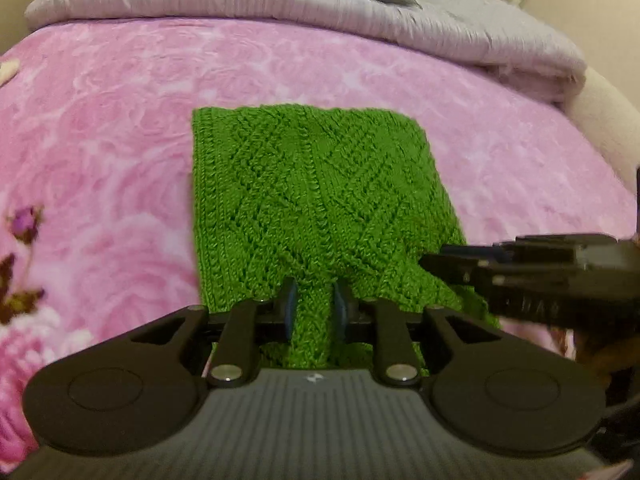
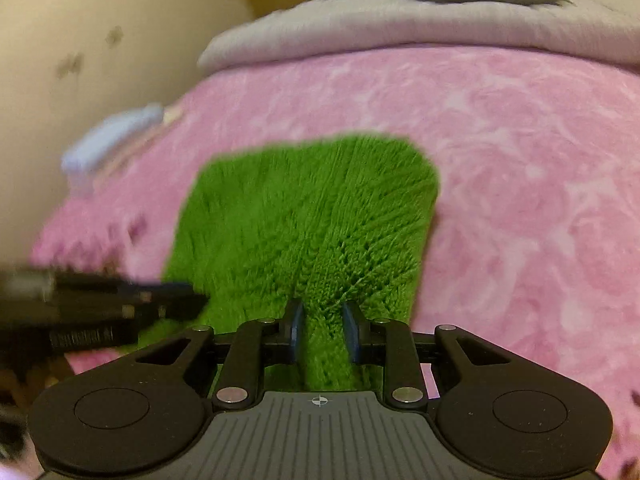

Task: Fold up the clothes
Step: 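Open both grippers and release the folded green strip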

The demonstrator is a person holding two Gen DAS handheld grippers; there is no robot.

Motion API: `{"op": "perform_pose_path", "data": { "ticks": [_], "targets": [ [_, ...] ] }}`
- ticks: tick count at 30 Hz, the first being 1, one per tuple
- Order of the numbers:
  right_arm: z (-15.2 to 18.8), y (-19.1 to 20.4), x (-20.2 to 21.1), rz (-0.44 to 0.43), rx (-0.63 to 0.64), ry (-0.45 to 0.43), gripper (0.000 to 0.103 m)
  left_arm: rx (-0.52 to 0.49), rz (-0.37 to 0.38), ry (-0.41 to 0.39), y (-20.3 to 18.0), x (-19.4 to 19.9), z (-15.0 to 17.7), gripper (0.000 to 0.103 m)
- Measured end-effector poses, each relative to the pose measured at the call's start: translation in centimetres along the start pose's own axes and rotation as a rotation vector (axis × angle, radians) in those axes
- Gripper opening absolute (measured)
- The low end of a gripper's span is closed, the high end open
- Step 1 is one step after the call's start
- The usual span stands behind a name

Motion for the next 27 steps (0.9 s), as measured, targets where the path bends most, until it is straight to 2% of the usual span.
{"op": "perform_pose_path", "data": {
  "ticks": [3, 5, 8, 12, 16, 20, 24, 27],
  "targets": [
    [-1.1, -0.2, 0.8, -0.022, 0.024, 0.053, 0.026, 0.014, 0.015, -0.017, 0.3, 1.3, -1.6, 0.010],
    [-2.7, -1.0, 1.8, -0.058, -0.025, 0.030, 0.026, -0.010, 0.004, -0.060, 0.5, 1.9, -3.2, 0.010],
    [-5.4, -2.7, 2.4, -0.047, -0.062, -0.058, 0.026, -0.032, -0.004, -0.102, 1.0, 1.7, -5.4, 0.010],
    [-7.3, -5.2, -0.3, -0.013, -0.099, -0.079, 0.026, -0.085, -0.034, -0.123, 1.7, -0.7, -7.7, 0.010],
    [-6.5, -6.7, -3.3, -0.024, -0.113, -0.060, 0.026, -0.076, -0.028, -0.092, 3.2, -4.1, -8.4, 0.009],
    [-6.2, -7.2, -5.1, -0.024, -0.060, -0.050, 0.025, -0.013, 0.020, -0.077, 4.8, -6.3, -8.8, 0.008],
    [-6.7, -7.8, -4.6, -0.040, -0.098, -0.044, 0.026, -0.020, 0.008, -0.075, 4.5, -5.1, -9.5, 0.007],
    [-6.4, -7.7, -1.7, -0.038, -0.133, -0.080, 0.026, -0.033, -0.005, -0.092, 3.8, -2.4, -8.7, 0.007]
  ]
}}
Point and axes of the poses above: each gripper's, at about its wrist camera, not at the fingertips, and x roughly against the way its jaws point, y to its left, z to its underside, the point moved 5 cm from there along -x, roughly the way its jaws point, and after that the axes turned 9 degrees about x, right-handed, at the moved point
